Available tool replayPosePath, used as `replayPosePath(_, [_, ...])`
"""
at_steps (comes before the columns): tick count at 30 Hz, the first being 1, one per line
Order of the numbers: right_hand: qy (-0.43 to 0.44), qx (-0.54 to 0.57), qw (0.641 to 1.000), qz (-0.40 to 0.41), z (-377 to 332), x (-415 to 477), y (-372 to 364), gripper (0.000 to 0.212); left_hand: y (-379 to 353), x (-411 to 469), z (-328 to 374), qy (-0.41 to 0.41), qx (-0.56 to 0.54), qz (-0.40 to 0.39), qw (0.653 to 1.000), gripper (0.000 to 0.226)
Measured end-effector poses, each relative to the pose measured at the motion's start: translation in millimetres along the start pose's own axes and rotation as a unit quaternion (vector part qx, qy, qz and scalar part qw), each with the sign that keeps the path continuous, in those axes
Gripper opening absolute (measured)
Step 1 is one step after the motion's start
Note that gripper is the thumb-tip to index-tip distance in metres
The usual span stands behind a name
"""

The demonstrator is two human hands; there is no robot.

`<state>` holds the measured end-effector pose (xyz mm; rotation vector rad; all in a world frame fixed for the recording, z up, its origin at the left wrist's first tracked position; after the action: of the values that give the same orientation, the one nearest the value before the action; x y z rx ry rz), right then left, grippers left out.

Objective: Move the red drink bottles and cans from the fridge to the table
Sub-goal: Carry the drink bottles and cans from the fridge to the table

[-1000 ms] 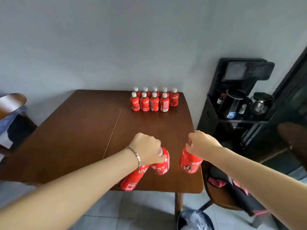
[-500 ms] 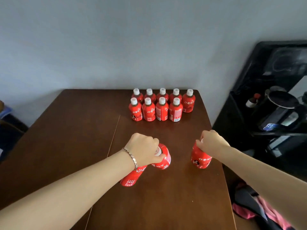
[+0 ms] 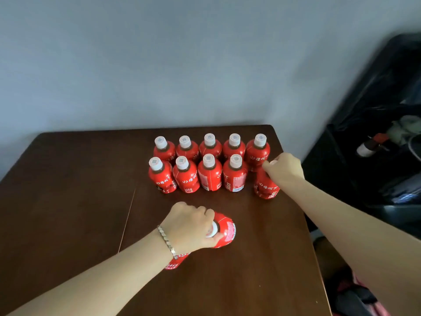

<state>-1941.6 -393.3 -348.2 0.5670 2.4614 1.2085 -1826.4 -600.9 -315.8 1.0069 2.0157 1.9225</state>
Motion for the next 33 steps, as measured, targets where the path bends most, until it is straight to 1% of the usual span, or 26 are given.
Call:
replayPosePath(3, [-0.007,0.052,0.999,-0.001,-6.9,10.2,-11.6,0.030,-14.1,6.4,-4.7,-0.019,-0.016,-0.009,1.000,0.044])
replayPosePath(5, [-0.016,0.096,0.995,-0.003,-6.5,11.0,-12.4,0.032,-21.5,8.1,-9.0,-0.023,-0.026,-0.010,0.999,0.044])
replayPosePath(7, [-0.060,0.137,0.989,0.021,2.4,9.5,-6.0,0.035,-28.2,7.9,-12.5,-0.026,-0.034,-0.006,0.999,0.047])
replayPosePath(8, [-0.097,0.149,0.983,0.031,10.7,8.2,-3.5,0.039,-30.3,7.5,-13.5,-0.027,-0.037,-0.003,0.999,0.047])
replayPosePath(9, [-0.149,0.165,0.975,0.025,20.4,6.2,-4.7,0.041,-33.1,7.3,-14.6,-0.030,-0.037,0.002,0.999,0.047])
replayPosePath(10, [-0.219,0.188,0.957,-0.004,31.2,2.8,-11.1,0.049,-36.8,7.5,-15.9,-0.033,-0.038,0.005,0.999,0.046])
replayPosePath(11, [-0.289,0.227,0.928,-0.052,39.2,-3.4,-20.5,0.060,-38.5,7.5,-17.0,-0.034,-0.038,0.004,0.999,0.046])
replayPosePath(12, [-0.342,0.282,0.891,-0.101,42.5,-10.4,-31.4,0.069,-39.1,7.9,-17.6,-0.034,-0.039,-0.001,0.999,0.046])
replayPosePath(13, [-0.374,0.339,0.852,-0.138,43.0,-17.3,-41.5,0.072,-39.6,7.9,-18.1,-0.035,-0.038,-0.006,0.999,0.046])
replayPosePath(14, [-0.386,0.380,0.826,-0.155,42.8,-20.9,-49.4,0.071,-40.4,7.6,-18.5,-0.036,-0.038,-0.010,0.999,0.045])
replayPosePath(16, [-0.385,0.423,0.808,-0.141,42.4,-21.3,-61.6,0.066,-40.3,6.1,-20.4,-0.030,-0.042,-0.011,0.999,0.045])
replayPosePath(18, [-0.390,0.460,0.789,-0.113,40.0,-19.6,-70.9,0.062,-41.2,3.4,-23.2,-0.025,-0.046,-0.004,0.999,0.049])
replayPosePath(20, [-0.388,0.492,0.772,-0.107,34.6,-17.7,-74.9,0.055,-41.4,0.7,-26.5,-0.022,-0.044,0.003,0.999,0.054])
replayPosePath(21, [-0.395,0.497,0.766,-0.102,35.0,-18.0,-74.9,0.054,-41.6,-1.0,-28.2,-0.022,-0.040,0.005,0.999,0.055])
replayPosePath(22, [-0.403,0.487,0.769,-0.101,37.2,-20.4,-73.7,0.056,-41.6,-2.6,-29.4,-0.023,-0.036,0.006,0.999,0.055])
replayPosePath(23, [-0.401,0.456,0.787,-0.111,40.3,-24.8,-72.7,0.057,-41.6,-4.3,-30.7,-0.022,-0.034,0.004,0.999,0.055])
replayPosePath(24, [-0.388,0.401,0.820,-0.128,44.2,-30.9,-72.3,0.057,-41.4,-5.6,-31.9,-0.022,-0.032,0.000,0.999,0.053])
replayPosePath(25, [-0.361,0.325,0.861,-0.152,46.4,-38.5,-72.1,0.055,-41.5,-6.2,-33.1,-0.023,-0.032,-0.004,0.999,0.050])
replayPosePath(26, [-0.313,0.231,0.905,-0.172,46.4,-49.3,-69.0,0.052,-37.5,-7.4,-34.1,-0.023,-0.033,-0.004,0.999,0.047])
replayPosePath(27, [-0.239,0.124,0.943,-0.194,43.1,-59.7,-65.6,0.055,-33.8,-7.8,-34.5,-0.024,-0.031,-0.002,0.999,0.045])
replayPosePath(28, [-0.129,0.023,0.965,-0.227,36.1,-68.0,-66.2,0.067,-33.5,-5.9,-34.9,-0.026,-0.026,0.003,0.999,0.045])
replayPosePath(29, [0.007,-0.046,0.963,-0.266,22.5,-80.6,-68.6,0.086,-32.6,-4.0,-35.1,-0.028,-0.022,0.016,0.999,0.046])
replayPosePath(30, [0.138,-0.083,0.942,-0.293,6.1,-98.7,-70.6,0.101,-30.5,-3.1,-34.8,-0.030,-0.022,0.031,0.999,0.047])
replayPosePath(31, [0.239,-0.103,0.917,-0.301,-9.2,-117.5,-71.2,0.110,-28.6,-2.2,-34.1,-0.028,-0.028,0.041,0.998,0.047])
replayPosePath(32, [0.300,-0.116,0.900,-0.293,-20.1,-133.8,-72.3,0.110,-26.2,-2.6,-33.0,-0.024,-0.036,0.050,0.998,0.047])
replayPosePath(33, [0.326,-0.120,0.898,-0.271,-26.1,-143.1,-74.5,0.105,-24.1,-2.9,-31.5,-0.023,-0.041,0.061,0.997,0.047])
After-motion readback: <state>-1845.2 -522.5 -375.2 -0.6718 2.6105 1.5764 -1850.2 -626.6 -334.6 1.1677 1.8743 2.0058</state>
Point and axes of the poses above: each hand's wrist, its own x-axis towards the middle knuckle, its own y-axis out of the back of the hand, z = x × y, the point moved 5 cm from there along x, towards the middle knuckle, and after that the axes turned 13 degrees about z, right-handed, at the moved point
